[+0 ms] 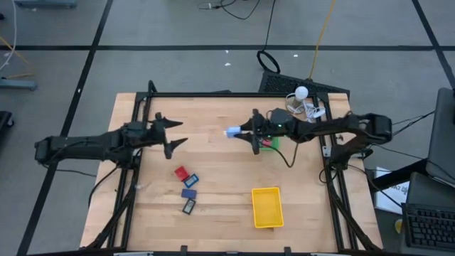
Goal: Pick & Place Office items
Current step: Put the blue charger adapter into the green bin
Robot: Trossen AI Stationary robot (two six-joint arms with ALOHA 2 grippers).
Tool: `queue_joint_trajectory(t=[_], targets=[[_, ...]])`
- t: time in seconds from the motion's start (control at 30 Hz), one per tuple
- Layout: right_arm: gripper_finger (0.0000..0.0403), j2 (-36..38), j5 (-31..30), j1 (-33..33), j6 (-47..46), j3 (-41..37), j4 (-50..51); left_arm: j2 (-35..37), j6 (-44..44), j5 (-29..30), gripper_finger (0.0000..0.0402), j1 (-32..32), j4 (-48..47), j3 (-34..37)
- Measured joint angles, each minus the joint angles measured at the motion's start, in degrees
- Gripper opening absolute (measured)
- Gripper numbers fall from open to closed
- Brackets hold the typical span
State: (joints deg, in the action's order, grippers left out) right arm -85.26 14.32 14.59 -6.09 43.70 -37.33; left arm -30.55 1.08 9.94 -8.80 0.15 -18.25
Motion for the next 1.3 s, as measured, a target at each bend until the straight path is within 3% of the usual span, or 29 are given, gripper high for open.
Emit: queue_joint_trajectory(t=[0.37, 0.8, 1.3], targets=[[0.0117, 10.9, -5.4, -0.2, -1.4, -12.1, -1.9, 15.1, -6.3, -0.7, 0.0335, -3.3, 0.8, 8.1], [0.0117, 12.6, -6.7, -0.8, 0.2, -15.8, -4.9, 27.4, -10.6, -2.5, 0.0335, -2.7, 3.5, 16.6], [0.0117, 25.3, -12.9, -1.0, 1.9, -15.8, 11.3, 27.2, -11.8, -0.9, 0.0335, -2.7, 4.4, 17.4]])
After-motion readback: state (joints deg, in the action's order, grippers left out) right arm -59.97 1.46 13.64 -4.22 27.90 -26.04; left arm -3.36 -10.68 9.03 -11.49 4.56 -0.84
